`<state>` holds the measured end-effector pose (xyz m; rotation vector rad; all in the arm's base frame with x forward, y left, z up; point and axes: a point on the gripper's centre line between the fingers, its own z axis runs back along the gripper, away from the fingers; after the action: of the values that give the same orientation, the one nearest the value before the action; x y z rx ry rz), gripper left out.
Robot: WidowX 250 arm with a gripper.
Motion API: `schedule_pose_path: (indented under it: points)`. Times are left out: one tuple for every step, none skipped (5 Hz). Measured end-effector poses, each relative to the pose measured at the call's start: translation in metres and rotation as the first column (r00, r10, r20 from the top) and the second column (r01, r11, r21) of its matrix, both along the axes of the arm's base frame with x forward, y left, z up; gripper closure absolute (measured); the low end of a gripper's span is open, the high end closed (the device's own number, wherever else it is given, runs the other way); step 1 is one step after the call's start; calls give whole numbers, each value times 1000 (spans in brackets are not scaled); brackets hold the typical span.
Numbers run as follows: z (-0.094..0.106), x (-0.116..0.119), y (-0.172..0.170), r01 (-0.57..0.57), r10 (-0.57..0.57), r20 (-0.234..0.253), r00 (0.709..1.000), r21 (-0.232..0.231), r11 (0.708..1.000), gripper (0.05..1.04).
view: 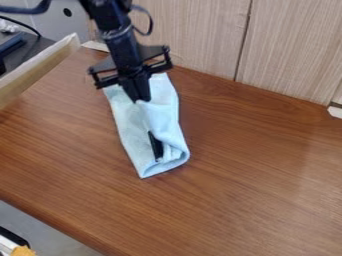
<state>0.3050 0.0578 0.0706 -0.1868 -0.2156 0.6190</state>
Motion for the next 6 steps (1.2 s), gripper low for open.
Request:
schedule_pose_path:
  points:
    - [-9, -4, 6, 3, -4, 21, 1000, 24, 1000, 1025]
    - [-23, -11, 16, -16, 16, 33, 999, -6, 1000, 1025]
    - [-37, -15, 20, -40, 38, 37, 999, 67, 997, 1025]
    - [-51, -15, 21, -56, 54, 29, 998, 80, 995, 1026]
    - [-55, -14, 23, -64, 62, 19, 998, 81, 995, 1027]
    - [-56, -13, 24, -71, 71, 12, 997, 83, 994, 1003]
